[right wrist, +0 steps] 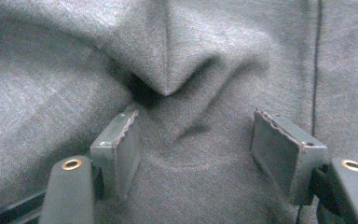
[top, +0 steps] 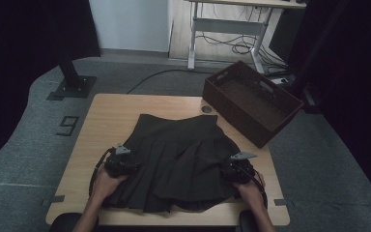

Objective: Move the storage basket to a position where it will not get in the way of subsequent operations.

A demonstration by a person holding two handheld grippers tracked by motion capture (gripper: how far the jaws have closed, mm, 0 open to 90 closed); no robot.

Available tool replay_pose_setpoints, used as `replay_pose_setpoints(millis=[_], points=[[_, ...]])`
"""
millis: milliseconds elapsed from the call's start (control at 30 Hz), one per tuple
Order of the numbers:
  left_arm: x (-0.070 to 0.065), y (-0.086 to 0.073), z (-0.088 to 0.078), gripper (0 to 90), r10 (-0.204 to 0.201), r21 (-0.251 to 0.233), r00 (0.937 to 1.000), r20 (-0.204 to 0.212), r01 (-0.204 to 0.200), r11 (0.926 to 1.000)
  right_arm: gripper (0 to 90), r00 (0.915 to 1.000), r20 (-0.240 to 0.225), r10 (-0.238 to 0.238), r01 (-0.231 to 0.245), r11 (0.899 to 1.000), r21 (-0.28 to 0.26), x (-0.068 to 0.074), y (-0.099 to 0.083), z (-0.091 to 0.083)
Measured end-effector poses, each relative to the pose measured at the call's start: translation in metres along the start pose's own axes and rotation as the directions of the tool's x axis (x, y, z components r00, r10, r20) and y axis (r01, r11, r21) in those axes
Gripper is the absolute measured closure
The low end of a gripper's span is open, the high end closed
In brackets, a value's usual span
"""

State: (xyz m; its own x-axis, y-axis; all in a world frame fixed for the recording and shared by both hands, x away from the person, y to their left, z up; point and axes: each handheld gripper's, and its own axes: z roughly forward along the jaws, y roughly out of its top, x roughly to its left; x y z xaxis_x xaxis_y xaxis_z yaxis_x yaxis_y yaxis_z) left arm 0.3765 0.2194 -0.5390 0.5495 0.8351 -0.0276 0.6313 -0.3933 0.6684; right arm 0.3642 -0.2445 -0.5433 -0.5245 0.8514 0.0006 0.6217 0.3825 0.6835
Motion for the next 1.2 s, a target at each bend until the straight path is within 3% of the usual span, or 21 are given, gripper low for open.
replay_pose_setpoints(millis=[200,300,433,533,600,700,767,867,967,1000,1067,1133,1200], points=[[0.020,-0.001,-0.001,31.2,-0.031,-0.008,0.9991,-0.030,0.031,0.9995,32.9,1.0000,-0.005,-0.005,0.005,1.000,-0.016,-0.004,0.020,0.021],[0.027,0.000,-0.001,31.2,-0.047,-0.010,0.9979,-0.043,0.047,0.9988,27.8,0.9998,0.002,0.022,-0.022,1.000,-0.021,-0.007,0.027,0.029],[0.027,0.001,0.000,31.2,-0.051,-0.004,0.9974,-0.051,0.051,0.9987,28.7,0.9996,0.009,0.025,-0.025,0.999,-0.030,-0.007,0.028,0.031],[0.021,0.007,-0.005,28.8,-0.028,0.031,0.9948,-0.098,0.031,0.9990,32.8,0.9989,-0.014,0.044,-0.045,0.999,-0.022,-0.009,0.025,0.024],[0.016,0.010,-0.012,24.7,-0.013,0.028,0.9920,-0.126,0.016,0.9995,34.0,0.9978,-0.025,0.061,-0.062,0.998,-0.030,-0.010,0.024,0.013],[0.013,0.012,-0.030,24.9,-0.057,-0.054,0.9926,-0.107,0.051,0.9972,40.4,0.9968,-0.044,0.067,-0.069,0.996,-0.048,-0.010,0.025,-0.008],[0.011,0.010,-0.035,26.9,-0.065,-0.072,0.9939,-0.089,0.059,0.9957,43.5,0.9960,-0.057,0.069,-0.073,0.995,-0.064,-0.007,0.026,-0.019],[0.009,0.003,-0.029,28.1,-0.039,-0.035,0.9948,-0.094,0.035,0.9988,45.0,0.9921,-0.109,0.063,-0.072,0.994,-0.081,0.005,0.031,-0.031],[0.009,-0.008,-0.015,28.5,-0.030,0.017,0.9934,-0.110,0.033,0.9993,45.1,0.9863,-0.161,0.035,-0.047,0.996,-0.071,0.024,0.036,-0.029],[0.010,-0.012,-0.012,28.5,-0.046,-0.008,0.9939,-0.100,0.045,0.9989,45.7,0.9851,-0.171,0.023,-0.034,0.997,-0.062,0.031,0.036,-0.026],[0.013,-0.014,-0.011,29.4,-0.092,-0.029,0.9924,-0.082,0.090,0.9955,53.5,0.9844,-0.176,0.002,-0.007,1.000,-0.029,0.043,0.036,-0.017],[0.012,-0.014,-0.011,30.2,-0.085,-0.028,0.9922,-0.091,0.083,0.9961,68.3,0.9886,-0.149,-0.021,0.024,1.000,0.019,0.049,0.034,-0.010],[0.012,-0.016,-0.011,30.3,-0.102,-0.036,0.9907,-0.090,0.099,0.9944,83.8,0.9913,-0.131,-0.009,0.015,0.999,0.046,0.051,0.033,-0.010]])
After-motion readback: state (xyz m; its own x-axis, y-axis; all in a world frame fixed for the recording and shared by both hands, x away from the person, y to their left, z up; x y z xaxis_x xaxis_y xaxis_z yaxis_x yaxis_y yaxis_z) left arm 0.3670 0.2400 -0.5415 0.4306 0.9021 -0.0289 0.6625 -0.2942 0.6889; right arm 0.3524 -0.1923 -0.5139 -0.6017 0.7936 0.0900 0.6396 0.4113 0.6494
